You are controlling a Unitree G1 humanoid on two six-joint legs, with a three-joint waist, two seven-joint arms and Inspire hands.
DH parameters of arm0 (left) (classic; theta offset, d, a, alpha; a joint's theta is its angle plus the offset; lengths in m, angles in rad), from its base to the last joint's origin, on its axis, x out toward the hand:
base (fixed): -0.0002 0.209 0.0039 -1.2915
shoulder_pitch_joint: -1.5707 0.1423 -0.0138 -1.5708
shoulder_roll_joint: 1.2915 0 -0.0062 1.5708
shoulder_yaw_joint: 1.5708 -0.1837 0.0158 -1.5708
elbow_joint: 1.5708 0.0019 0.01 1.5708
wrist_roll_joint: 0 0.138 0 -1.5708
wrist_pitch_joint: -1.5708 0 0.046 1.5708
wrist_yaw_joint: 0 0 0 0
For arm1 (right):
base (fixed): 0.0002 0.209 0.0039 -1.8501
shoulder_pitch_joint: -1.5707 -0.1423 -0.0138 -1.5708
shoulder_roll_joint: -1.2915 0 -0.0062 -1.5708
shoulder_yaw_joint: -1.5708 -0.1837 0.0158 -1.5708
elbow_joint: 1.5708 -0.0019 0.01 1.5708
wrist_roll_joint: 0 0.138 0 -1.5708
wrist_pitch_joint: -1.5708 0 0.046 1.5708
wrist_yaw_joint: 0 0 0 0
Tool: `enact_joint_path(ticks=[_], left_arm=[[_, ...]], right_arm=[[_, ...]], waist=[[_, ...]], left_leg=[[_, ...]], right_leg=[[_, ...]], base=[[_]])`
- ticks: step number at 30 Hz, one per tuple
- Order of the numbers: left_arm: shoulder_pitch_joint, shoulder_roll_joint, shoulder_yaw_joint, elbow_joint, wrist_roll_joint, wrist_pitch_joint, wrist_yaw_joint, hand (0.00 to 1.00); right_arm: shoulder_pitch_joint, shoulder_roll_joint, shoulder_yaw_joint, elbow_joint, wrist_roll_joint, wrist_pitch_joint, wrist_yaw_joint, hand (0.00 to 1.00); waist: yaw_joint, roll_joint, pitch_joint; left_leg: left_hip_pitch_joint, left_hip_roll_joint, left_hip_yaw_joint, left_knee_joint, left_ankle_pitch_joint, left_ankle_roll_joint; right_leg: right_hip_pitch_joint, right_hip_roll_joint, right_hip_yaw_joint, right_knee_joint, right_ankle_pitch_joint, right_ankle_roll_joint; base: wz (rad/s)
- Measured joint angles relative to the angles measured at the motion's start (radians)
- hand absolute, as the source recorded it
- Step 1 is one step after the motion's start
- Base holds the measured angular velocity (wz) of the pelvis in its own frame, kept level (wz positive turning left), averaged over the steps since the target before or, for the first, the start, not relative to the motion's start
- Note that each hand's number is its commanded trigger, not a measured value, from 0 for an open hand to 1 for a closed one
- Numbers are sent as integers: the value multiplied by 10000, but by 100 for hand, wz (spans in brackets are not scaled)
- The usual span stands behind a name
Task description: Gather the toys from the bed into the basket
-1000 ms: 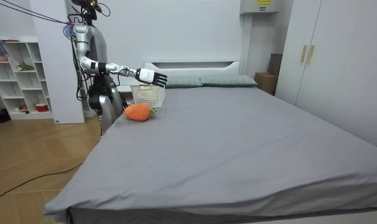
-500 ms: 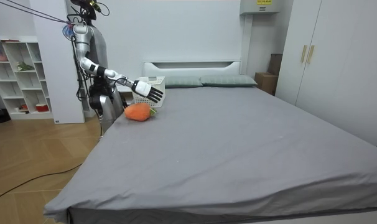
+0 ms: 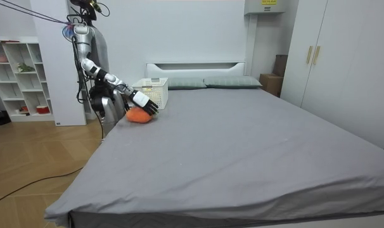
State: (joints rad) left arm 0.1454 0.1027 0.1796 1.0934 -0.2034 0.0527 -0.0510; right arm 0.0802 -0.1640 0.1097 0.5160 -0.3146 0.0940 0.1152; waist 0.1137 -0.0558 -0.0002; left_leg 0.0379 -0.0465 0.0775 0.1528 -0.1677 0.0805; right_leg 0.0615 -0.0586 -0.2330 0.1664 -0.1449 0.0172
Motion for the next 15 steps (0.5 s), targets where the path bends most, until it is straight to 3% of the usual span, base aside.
enact_joint_path(ticks=[9, 10, 11, 13, 15], left_arm=[[29, 14, 31, -55, 7, 99, 7, 0], [36, 15, 30, -91, 6, 128, 8, 0], [45, 14, 29, -118, 7, 136, 9, 0], [47, 15, 13, -126, 1, 137, 12, 0], [46, 15, -4, -126, 1, 137, 22, 0]], right_arm=[[-322, 172, -120, 1037, -192, 63, 180, 0], [-366, 167, -143, 1183, -193, 58, 189, 7], [-409, 166, -144, 1291, -193, 54, 187, 57], [-595, 167, -152, 1799, -139, 27, 184, 100], [-613, 167, -160, 1940, -80, 3, 171, 100]], waist=[[5, 7, 19], [-4, 6, 19], [-1, 5, 18], [-7, 9, 20], [-7, 13, 21]], left_leg=[[49, -16, -96, 69, -42, 52], [49, -17, -106, 71, -47, 51], [51, -16, -106, 74, -50, 49], [57, -15, -111, 82, -75, 49], [52, -12, -124, 115, -119, 54]], right_leg=[[103, -42, -167, 1, -9, 31], [107, -41, -180, 2, -8, 31], [108, -41, -180, 1, -8, 31], [134, -36, -182, 2, -6, 31], [162, -30, -186, 1, -7, 31]], base=[[3], [0], [0], [0], [0]])
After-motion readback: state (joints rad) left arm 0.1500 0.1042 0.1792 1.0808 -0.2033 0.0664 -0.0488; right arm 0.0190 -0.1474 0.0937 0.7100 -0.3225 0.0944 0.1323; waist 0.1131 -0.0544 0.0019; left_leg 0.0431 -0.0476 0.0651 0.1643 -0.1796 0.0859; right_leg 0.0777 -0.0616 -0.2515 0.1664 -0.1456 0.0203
